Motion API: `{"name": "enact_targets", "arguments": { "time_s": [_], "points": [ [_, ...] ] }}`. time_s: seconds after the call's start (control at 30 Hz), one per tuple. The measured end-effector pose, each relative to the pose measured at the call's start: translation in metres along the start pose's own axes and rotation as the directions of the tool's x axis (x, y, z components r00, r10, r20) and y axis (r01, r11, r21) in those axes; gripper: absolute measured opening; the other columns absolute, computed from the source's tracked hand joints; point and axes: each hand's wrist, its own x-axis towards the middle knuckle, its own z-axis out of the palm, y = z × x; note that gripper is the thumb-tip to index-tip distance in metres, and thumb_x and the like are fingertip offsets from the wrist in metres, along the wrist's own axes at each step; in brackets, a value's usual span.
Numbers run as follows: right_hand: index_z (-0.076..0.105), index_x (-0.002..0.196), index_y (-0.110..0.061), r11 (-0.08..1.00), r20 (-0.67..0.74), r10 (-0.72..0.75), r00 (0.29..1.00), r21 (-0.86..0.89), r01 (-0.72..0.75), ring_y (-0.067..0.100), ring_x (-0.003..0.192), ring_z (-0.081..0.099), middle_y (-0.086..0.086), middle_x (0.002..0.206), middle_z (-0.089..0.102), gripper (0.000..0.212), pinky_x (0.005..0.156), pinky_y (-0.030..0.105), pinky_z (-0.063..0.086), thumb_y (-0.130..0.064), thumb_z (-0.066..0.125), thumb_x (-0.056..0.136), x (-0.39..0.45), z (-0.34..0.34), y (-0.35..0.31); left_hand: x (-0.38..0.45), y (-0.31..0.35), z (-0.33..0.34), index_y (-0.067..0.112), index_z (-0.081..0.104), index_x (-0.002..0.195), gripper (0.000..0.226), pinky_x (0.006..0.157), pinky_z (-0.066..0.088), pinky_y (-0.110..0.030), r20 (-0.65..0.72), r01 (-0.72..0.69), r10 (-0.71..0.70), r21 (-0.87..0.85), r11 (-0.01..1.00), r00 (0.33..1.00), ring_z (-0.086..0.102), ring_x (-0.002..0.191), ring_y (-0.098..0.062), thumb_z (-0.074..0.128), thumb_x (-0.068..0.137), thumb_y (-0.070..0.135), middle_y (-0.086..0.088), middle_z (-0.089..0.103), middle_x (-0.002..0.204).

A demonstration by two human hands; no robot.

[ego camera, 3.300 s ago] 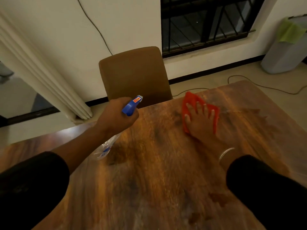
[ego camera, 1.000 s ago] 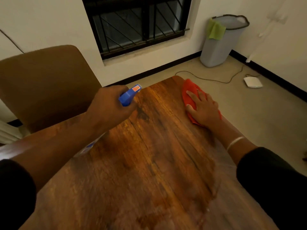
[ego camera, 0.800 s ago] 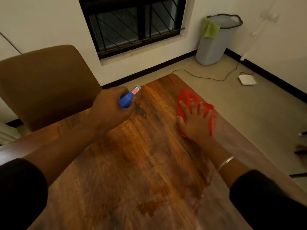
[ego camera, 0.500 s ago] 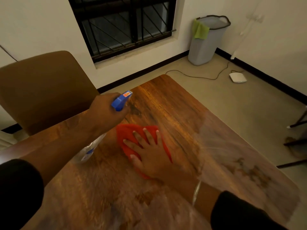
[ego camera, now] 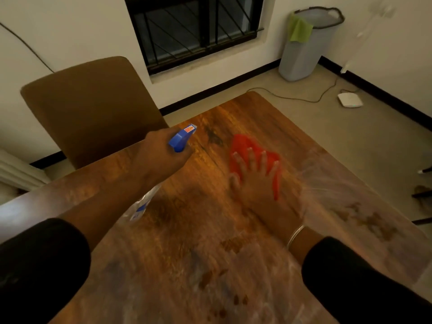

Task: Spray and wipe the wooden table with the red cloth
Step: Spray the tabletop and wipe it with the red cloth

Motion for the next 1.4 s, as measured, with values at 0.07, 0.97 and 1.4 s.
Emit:
{"name": "enact_targets", "arguments": {
  "time_s": [0.07,0.97,1.4],
  "points": [
    [0.021,0.167,-0.043,0.985,0.014,-0.170,0.985,0.025,0.170,0.048,0.162,0.005,0.007,0.178,0.015,0.065,0.123,0.075,-0.008,-0.065,0.022,0.106,-0.038,0.019,-0.058,-0.006,-0.003,-0.008,0.018,0.057,0.086,0.012,0.065,0.054,-0.041,0.002,-0.008,0.008,0.003,1.000,1.000,0.058,0.064,-0.032,0.069,0.087,0.019,-0.017,0.062,0.074],
    [0.033,0.164,-0.043,0.799,0.102,-0.597,0.796,-0.017,0.601,0.042,0.160,0.023,0.004,0.174,0.030,0.066,0.124,0.071,0.017,-0.058,0.044,0.101,-0.192,0.090,-0.354,-0.217,-0.149,-0.221,0.034,0.045,0.063,0.037,0.047,0.033,-0.003,-0.281,0.168,-0.146,0.055,0.984,0.948,0.047,0.045,0.004,0.067,0.085,0.014,0.013,0.046,0.052],
    [0.018,0.170,-0.034,0.928,0.065,-0.363,0.929,-0.061,0.367,0.048,0.161,0.013,0.012,0.177,0.017,0.073,0.124,0.074,0.008,-0.061,0.030,0.103,-0.223,0.115,-0.441,-0.311,-0.200,-0.291,0.035,0.053,0.071,0.023,0.054,0.043,-0.016,-0.340,0.283,-0.268,-0.005,0.959,0.901,0.056,0.057,0.006,0.063,0.091,0.034,0.010,0.056,0.061]
  ]
}}
